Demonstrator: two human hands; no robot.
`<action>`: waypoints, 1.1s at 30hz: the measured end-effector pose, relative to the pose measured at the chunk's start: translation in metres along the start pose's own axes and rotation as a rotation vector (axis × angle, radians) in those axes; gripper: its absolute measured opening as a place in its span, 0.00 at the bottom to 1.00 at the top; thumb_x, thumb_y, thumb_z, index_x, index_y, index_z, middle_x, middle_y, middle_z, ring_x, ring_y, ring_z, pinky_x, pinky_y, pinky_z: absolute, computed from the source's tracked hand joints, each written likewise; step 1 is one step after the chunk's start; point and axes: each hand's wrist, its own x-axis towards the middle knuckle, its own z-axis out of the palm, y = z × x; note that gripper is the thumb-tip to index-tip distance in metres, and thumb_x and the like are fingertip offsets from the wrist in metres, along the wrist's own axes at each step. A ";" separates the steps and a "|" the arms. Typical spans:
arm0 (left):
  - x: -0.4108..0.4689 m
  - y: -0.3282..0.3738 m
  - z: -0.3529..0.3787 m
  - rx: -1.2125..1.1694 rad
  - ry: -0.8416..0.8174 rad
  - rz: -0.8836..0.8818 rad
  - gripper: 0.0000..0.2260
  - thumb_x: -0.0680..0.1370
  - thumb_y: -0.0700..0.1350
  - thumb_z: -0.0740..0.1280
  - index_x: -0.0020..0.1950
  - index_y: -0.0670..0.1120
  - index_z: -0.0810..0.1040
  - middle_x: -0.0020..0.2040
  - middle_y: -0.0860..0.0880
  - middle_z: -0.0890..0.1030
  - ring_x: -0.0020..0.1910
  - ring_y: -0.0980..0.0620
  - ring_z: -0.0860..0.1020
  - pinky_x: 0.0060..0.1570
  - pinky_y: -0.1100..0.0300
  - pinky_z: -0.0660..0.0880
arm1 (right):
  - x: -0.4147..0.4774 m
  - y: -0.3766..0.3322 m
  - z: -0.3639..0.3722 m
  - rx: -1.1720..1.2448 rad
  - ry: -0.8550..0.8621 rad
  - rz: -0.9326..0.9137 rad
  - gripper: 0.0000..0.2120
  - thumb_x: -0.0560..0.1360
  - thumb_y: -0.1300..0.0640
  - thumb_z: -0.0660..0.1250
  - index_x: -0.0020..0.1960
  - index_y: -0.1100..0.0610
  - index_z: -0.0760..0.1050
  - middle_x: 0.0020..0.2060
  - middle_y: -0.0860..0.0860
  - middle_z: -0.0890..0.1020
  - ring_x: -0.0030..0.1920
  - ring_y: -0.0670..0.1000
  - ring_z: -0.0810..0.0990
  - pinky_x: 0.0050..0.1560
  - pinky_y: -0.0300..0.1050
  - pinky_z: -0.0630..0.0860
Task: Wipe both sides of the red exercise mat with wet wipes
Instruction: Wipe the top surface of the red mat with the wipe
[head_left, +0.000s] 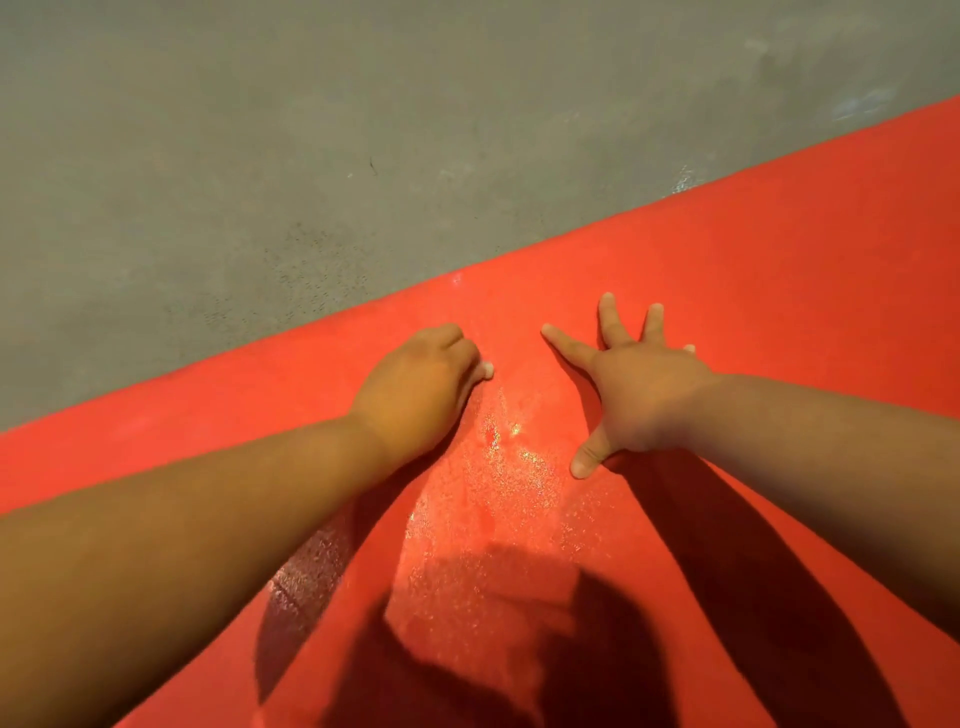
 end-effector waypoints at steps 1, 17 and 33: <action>0.002 -0.005 -0.003 0.009 -0.021 0.000 0.14 0.81 0.50 0.63 0.45 0.40 0.78 0.44 0.42 0.76 0.47 0.40 0.75 0.44 0.52 0.66 | 0.001 0.001 0.000 0.001 0.006 -0.002 0.67 0.49 0.33 0.78 0.70 0.32 0.31 0.73 0.54 0.29 0.71 0.73 0.35 0.65 0.76 0.55; -0.013 0.024 0.003 -0.037 -0.093 0.124 0.07 0.78 0.46 0.67 0.42 0.45 0.78 0.40 0.46 0.77 0.41 0.43 0.77 0.38 0.55 0.71 | 0.004 0.000 0.000 0.028 0.009 -0.004 0.69 0.50 0.34 0.78 0.71 0.36 0.29 0.73 0.53 0.27 0.71 0.72 0.33 0.64 0.77 0.53; 0.049 0.018 0.022 -0.023 0.088 -0.003 0.03 0.77 0.41 0.67 0.46 0.43 0.80 0.43 0.42 0.77 0.44 0.40 0.76 0.43 0.55 0.64 | 0.007 0.040 -0.004 0.178 0.033 0.239 0.69 0.48 0.29 0.75 0.71 0.35 0.28 0.72 0.60 0.29 0.70 0.75 0.36 0.64 0.76 0.54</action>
